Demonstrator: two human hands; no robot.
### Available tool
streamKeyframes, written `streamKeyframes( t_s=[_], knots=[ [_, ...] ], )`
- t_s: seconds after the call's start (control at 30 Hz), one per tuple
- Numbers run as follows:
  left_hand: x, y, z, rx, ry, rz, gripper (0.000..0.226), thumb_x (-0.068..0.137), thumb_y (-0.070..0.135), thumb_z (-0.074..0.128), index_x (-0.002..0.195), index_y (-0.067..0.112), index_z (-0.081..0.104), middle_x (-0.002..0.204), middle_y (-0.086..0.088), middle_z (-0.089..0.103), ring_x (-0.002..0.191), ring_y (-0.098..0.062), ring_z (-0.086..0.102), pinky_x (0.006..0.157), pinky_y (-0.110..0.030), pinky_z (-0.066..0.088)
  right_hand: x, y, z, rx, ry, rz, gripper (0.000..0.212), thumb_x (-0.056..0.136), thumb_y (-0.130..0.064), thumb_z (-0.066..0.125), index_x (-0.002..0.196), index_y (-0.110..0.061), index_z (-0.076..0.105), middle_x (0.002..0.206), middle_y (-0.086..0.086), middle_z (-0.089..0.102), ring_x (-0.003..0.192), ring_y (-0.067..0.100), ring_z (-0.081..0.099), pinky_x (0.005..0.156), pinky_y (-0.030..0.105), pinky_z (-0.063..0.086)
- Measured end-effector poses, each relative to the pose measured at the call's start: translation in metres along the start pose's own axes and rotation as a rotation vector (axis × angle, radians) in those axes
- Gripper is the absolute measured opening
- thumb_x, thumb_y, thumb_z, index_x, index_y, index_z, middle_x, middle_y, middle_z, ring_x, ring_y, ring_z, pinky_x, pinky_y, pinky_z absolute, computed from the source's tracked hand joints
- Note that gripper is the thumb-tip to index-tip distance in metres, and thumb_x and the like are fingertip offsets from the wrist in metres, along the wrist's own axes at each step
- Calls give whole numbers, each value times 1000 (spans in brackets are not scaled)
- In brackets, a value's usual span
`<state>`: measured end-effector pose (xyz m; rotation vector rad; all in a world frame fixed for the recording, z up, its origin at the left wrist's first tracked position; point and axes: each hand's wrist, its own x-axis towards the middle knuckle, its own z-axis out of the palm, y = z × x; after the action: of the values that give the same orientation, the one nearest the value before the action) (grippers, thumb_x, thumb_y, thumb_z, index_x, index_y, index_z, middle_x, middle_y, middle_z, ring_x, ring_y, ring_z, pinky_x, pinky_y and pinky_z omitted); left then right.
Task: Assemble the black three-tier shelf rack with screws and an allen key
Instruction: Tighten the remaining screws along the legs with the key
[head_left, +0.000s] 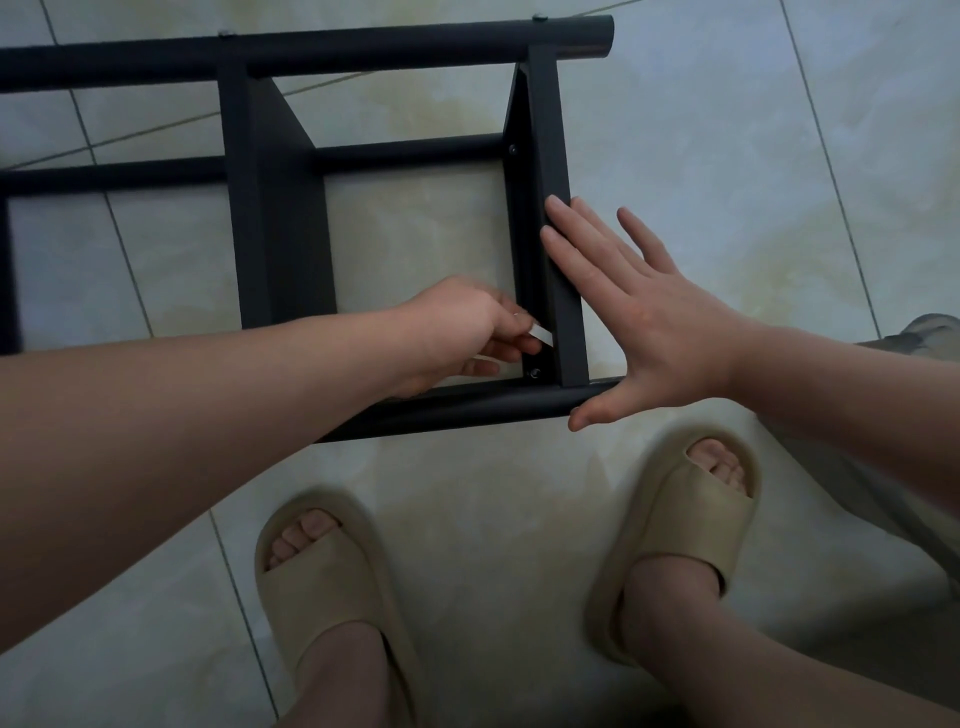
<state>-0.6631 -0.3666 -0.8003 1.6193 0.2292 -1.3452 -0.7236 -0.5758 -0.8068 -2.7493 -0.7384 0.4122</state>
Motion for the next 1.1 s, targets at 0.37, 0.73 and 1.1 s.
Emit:
streamKeyframes(
  t_s=[0.37, 0.73, 1.1],
  knots=[
    [-7, -1, -8, 214, -59, 41, 12, 99, 8, 56, 91, 12, 64, 85, 0, 72, 83, -12, 61, 74, -26, 48, 0, 0, 0, 6, 5, -1, 138, 69, -96, 47, 162, -5, 1, 170, 15, -4, 157, 29, -6, 124, 61, 3],
    [-11, -10, -12, 383, -85, 83, 15, 95, 9, 62, 85, 18, 69, 80, 9, 73, 79, -5, 61, 71, -23, 46, 0, 0, -1, 10, 5, -1, 137, 70, -96, 46, 162, -4, 2, 170, 15, -4, 158, 29, -5, 123, 63, 6],
    [-10, -13, -12, 491, -69, 116, 15, 92, 12, 66, 80, 21, 69, 76, 4, 68, 71, -10, 59, 68, -23, 43, 0, -1, -1, 15, 0, 1, 137, 69, -95, 46, 162, -3, 2, 170, 15, -4, 157, 29, -6, 123, 63, 5]
  ],
)
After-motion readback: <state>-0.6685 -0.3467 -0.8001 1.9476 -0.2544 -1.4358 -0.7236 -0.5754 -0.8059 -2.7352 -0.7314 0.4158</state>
